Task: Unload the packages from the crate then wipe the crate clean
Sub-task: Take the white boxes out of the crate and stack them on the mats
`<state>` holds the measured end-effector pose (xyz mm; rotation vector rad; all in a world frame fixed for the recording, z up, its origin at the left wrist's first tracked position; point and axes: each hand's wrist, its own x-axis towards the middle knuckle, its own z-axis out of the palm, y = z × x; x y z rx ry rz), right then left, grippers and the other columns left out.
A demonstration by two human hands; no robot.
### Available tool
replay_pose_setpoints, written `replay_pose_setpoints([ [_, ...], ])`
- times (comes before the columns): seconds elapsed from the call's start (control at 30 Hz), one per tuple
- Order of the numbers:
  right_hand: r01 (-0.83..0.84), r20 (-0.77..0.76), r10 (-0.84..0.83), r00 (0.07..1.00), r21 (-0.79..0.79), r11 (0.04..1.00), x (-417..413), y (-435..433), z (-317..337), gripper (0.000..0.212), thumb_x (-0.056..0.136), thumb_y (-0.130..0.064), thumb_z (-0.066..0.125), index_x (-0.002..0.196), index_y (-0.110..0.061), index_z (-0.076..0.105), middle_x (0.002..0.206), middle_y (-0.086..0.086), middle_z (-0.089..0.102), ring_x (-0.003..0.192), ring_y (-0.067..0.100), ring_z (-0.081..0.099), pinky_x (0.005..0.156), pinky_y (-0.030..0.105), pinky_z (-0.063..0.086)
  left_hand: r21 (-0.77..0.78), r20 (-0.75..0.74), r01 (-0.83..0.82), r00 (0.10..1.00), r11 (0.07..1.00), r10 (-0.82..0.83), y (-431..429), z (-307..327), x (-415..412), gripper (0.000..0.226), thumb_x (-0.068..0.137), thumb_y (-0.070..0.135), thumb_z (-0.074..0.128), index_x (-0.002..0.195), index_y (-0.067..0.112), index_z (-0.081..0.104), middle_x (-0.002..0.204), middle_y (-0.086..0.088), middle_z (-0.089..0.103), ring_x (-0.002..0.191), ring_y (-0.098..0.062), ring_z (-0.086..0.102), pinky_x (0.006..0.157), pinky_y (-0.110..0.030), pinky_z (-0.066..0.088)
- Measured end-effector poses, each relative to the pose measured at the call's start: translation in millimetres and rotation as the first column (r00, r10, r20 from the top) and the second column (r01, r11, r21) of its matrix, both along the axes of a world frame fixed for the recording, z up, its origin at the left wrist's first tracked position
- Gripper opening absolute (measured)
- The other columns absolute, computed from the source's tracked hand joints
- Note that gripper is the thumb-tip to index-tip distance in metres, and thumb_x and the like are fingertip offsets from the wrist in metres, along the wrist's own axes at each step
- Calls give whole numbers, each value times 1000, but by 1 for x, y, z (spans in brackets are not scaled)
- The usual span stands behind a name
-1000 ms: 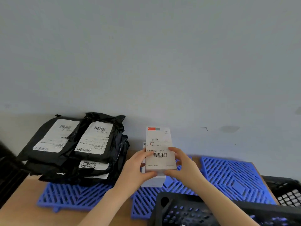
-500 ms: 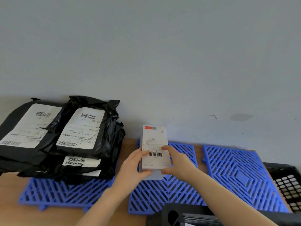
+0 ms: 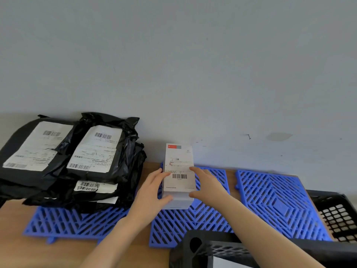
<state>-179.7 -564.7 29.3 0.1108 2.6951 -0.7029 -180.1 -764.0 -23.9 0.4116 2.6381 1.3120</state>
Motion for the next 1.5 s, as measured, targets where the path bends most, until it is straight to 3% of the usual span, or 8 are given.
replay_pose_setpoints([
  [0.1,27,-103,-22,994,42,999,8,0,21,71,87,-21,66,146,-27,28,143,1,37,112,19,53,81,29,50,-15,-102,-37,994,999,36,-6,25,9,55,87,23,71,136,32,47,136,23,39,122,11,34,101,-7,27],
  [0.3,49,-277,-79,958,-113,992,41,12,71,47,92,-24,59,137,-24,44,135,-1,49,103,16,57,85,29,50,27,-295,-115,948,993,118,2,81,35,38,88,22,69,124,27,59,117,17,61,109,5,53,96,-23,45],
  [0.47,33,-361,-103,927,-196,980,85,34,105,32,92,-22,58,124,-22,57,116,-6,61,95,9,58,89,28,50,112,-364,-87,923,990,122,29,131,82,33,88,18,69,118,29,61,105,15,66,103,1,60,92,-25,49],
  [0.6,12,-406,-105,908,-226,974,127,59,119,22,92,-21,57,114,-22,64,98,-11,65,80,3,58,68,13,45,146,-403,-110,901,983,160,54,156,127,30,87,16,70,114,27,63,102,15,67,99,1,61,87,-22,50],
  [0.77,-51,-397,-61,916,-266,963,185,88,114,18,93,-23,57,108,-24,67,94,-13,65,88,5,60,72,12,41,138,-408,-140,894,981,185,87,156,191,29,85,15,71,113,23,65,98,13,68,93,-1,63,77,-12,47],
  [0.93,-66,-323,-22,946,-260,963,232,118,87,20,93,-23,57,111,-25,67,102,-10,67,92,6,59,83,19,44,18,-265,-156,952,988,155,116,123,241,31,85,20,71,113,29,63,99,13,66,94,0,61,81,-22,50],
  [1.1,14,-207,-68,976,-254,967,263,152,47,24,94,-24,55,116,-24,63,105,-6,66,92,11,61,79,25,51,-184,-38,-107,994,977,102,134,81,260,47,86,31,70,130,26,53,110,10,59,100,-4,56,89,-30,51],
  [1.5,194,133,-176,975,-137,971,271,179,-54,66,88,-35,63,145,-30,30,140,3,41,119,20,51,97,30,45,-472,319,92,945,877,73,154,-18,229,89,81,52,68,152,30,20,149,-3,35,132,-23,42,103,-33,40],
])
